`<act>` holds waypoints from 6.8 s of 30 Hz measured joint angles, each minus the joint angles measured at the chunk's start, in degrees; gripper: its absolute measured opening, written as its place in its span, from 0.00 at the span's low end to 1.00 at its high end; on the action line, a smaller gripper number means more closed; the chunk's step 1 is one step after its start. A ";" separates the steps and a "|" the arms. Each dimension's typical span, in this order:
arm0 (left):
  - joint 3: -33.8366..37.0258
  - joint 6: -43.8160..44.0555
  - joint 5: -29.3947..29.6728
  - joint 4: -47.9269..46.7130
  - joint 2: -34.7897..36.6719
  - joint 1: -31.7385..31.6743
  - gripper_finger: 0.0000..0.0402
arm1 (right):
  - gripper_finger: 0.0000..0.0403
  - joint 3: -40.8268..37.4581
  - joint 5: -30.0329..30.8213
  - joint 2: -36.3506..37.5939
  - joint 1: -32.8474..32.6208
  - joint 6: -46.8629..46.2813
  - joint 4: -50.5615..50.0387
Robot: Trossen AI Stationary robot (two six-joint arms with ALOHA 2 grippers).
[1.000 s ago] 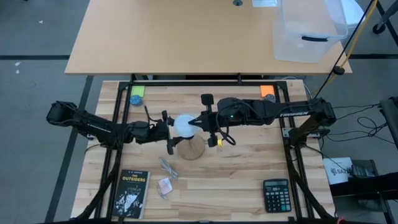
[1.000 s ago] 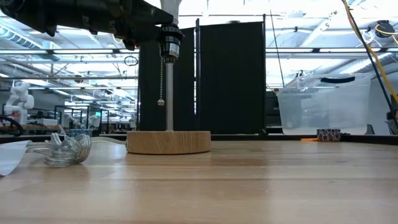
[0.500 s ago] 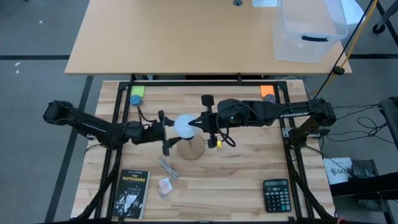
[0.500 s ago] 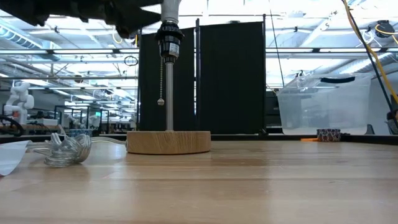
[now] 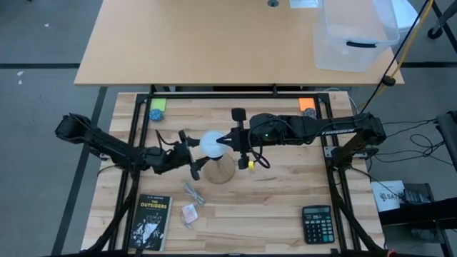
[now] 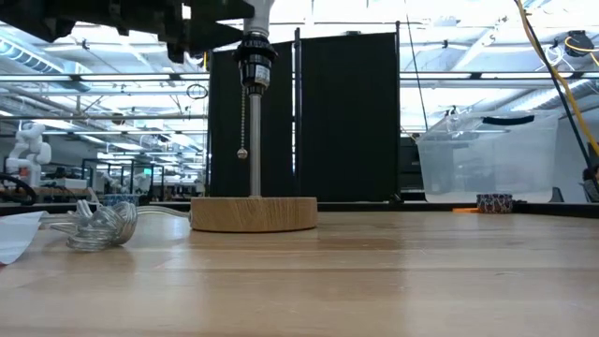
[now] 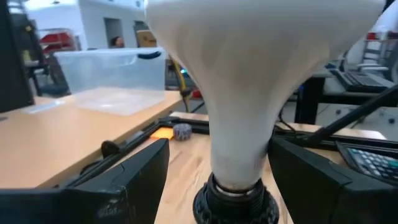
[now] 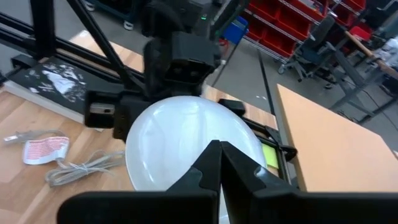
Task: Screw lightbulb
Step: Insert the lightbulb on the lamp
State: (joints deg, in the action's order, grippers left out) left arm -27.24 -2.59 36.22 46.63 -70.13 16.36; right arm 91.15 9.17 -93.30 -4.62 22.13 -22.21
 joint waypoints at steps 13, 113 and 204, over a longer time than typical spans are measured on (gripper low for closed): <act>-6.81 0.71 6.25 0.48 -9.68 1.42 0.68 | 0.00 0.00 1.26 0.00 0.00 -0.43 -0.05; -13.97 -7.38 28.41 -5.18 -15.09 9.18 0.66 | 0.00 0.02 1.53 -0.07 -0.72 -7.37 1.11; -3.41 -18.21 6.83 -2.94 11.37 5.25 0.66 | 0.00 -0.02 -3.13 0.00 0.83 -0.31 2.14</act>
State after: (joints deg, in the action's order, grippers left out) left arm -30.65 -20.80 43.05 43.69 -58.76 21.61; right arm 91.13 6.04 -93.30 -3.79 21.82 -20.07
